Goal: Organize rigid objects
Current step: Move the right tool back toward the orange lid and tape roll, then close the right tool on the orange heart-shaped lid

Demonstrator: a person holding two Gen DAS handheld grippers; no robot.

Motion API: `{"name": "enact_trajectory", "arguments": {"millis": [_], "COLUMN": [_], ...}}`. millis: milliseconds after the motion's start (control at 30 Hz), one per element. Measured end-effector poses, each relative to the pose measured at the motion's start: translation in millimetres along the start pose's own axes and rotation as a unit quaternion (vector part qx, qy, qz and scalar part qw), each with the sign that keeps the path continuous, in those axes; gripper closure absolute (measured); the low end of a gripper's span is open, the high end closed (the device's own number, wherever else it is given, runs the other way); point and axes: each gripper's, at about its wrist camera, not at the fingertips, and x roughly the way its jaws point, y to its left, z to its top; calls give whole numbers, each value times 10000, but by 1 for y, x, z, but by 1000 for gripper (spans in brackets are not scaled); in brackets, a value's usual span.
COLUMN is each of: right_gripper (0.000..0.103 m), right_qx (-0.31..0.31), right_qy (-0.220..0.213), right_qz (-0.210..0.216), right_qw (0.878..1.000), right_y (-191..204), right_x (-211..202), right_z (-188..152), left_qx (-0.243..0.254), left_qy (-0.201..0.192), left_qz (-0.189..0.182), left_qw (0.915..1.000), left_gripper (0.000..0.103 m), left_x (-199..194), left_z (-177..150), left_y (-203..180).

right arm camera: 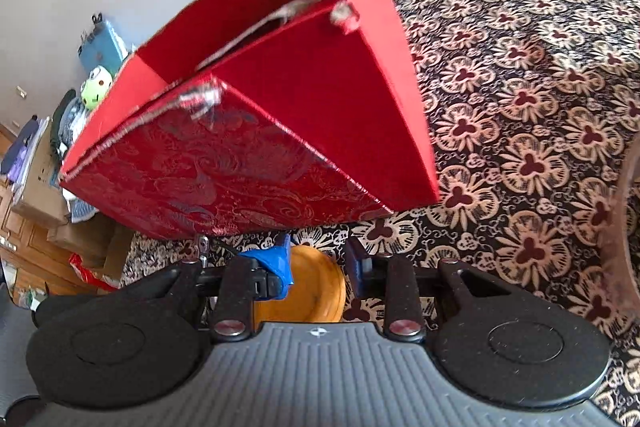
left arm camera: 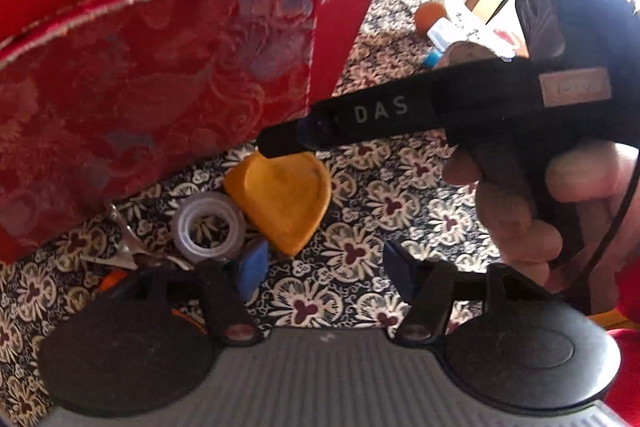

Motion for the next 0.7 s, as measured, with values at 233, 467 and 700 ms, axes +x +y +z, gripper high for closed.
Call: {"name": "enact_trajectory", "arguments": {"millis": [233, 467, 700], "right_gripper": [91, 92, 93], "right_qx": [44, 136, 61], "right_qy": [145, 300, 253], "right_qz": [223, 318, 74], "right_qw": [9996, 9990, 9996], "right_y": [-8, -19, -23], "right_x": [-6, -22, -33], "right_z": [-6, -19, -24], "left_qx": [-87, 44, 449], "left_qy": [63, 86, 121], "left_qz": [-22, -154, -247], "left_qw": [9999, 9998, 9986], "left_gripper": [41, 31, 24], "left_x": [9, 19, 34], "left_z": [3, 11, 18], "left_y": [4, -3, -17]}}
